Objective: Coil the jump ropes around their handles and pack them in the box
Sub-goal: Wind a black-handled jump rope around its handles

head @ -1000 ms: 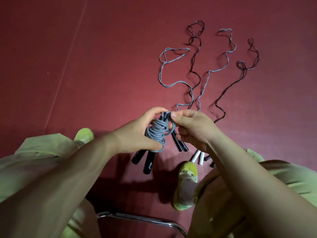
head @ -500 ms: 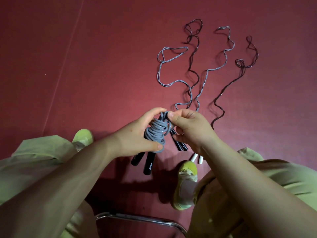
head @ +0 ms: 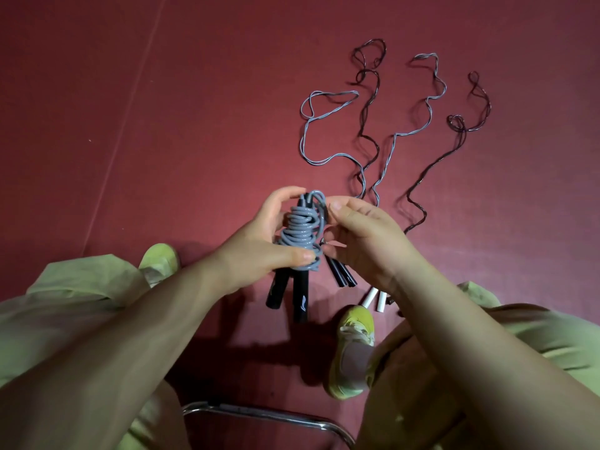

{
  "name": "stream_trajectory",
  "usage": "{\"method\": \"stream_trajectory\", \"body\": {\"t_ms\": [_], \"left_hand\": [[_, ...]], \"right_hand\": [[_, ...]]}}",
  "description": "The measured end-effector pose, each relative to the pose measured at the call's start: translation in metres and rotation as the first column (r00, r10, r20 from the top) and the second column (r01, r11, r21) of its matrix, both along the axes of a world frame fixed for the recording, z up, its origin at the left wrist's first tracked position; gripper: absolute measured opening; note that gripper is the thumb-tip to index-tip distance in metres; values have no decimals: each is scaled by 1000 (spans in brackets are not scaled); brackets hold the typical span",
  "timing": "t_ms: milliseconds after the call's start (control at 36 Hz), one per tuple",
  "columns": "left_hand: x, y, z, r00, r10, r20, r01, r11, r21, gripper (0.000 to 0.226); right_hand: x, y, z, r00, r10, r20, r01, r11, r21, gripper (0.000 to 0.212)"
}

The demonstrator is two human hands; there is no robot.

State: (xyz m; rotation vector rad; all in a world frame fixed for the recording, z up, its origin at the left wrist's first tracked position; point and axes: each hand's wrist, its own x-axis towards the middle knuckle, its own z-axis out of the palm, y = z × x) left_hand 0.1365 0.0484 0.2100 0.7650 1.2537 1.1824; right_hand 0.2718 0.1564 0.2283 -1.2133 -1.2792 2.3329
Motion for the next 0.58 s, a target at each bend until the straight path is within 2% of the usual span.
{"method": "stream_trajectory", "body": {"t_ms": [167,333,389,472,500,583], "left_hand": [[3,-1,-2,1000,-14,4,14,1000,2,76],[3,-3,-5,968,-52,-244,51,999,-11,75],[6,-3,-3,972,-45,-232,46,999,-3,74],[6,-2,-1,978,-50,-204,52,999,3,74],[7,-3,-1,978,-68,-195,69,998,1,74],[10,-5,-4,985,-110,-135,106,994,-34,73]], "right_hand": [[0,-2,-5,1000,7,-3,-7,1000,13,6],[2,-5,-10,1000,-9,-1,9,1000,-1,11],[2,-5,-10,1000,5,17,-5,1000,9,21],[0,-2,-6,998,-13,64,13,1000,-12,51],[-1,-1,-3,996,-26,86,29,999,-38,53],[-1,5,1,988,-9,151,31,989,-144,37]]}}
